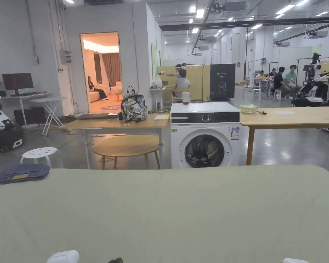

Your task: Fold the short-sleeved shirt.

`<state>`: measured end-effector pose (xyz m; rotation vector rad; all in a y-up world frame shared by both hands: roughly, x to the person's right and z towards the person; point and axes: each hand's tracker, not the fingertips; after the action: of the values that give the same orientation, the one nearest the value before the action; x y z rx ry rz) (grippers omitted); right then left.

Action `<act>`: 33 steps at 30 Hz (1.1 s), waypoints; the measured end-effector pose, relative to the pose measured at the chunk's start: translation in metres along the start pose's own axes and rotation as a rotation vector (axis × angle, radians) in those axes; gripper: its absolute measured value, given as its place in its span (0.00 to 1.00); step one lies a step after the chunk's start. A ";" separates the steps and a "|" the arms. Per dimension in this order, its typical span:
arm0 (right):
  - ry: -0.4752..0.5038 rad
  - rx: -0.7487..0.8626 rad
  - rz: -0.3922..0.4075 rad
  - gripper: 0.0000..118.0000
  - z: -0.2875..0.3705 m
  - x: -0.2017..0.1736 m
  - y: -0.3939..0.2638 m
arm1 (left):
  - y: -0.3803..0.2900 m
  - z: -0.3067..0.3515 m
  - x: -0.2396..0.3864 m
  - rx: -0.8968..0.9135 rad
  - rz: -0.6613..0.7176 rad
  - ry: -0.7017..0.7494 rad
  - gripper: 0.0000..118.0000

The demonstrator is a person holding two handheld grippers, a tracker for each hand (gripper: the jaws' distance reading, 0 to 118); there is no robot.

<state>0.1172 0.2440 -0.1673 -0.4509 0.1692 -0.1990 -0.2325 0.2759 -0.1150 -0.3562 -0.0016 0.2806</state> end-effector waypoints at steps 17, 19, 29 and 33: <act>-0.067 -0.068 -0.057 0.77 -0.012 -0.008 0.001 | -0.002 -0.001 0.006 -0.022 -0.090 0.116 0.73; -0.074 -0.073 -0.064 0.77 -0.013 -0.008 0.001 | -0.003 -0.002 0.007 -0.022 -0.095 0.126 0.73; -0.090 -0.106 -0.038 0.77 -0.025 -0.008 -0.008 | -0.005 -0.008 0.007 -0.045 -0.089 0.112 0.73; -0.116 -0.107 -0.034 0.77 -0.029 -0.010 -0.010 | -0.005 -0.009 0.009 -0.050 -0.088 0.111 0.73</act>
<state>0.0995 0.2252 -0.1876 -0.5704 0.0588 -0.1972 -0.2218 0.2707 -0.1219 -0.4195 0.0846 0.1741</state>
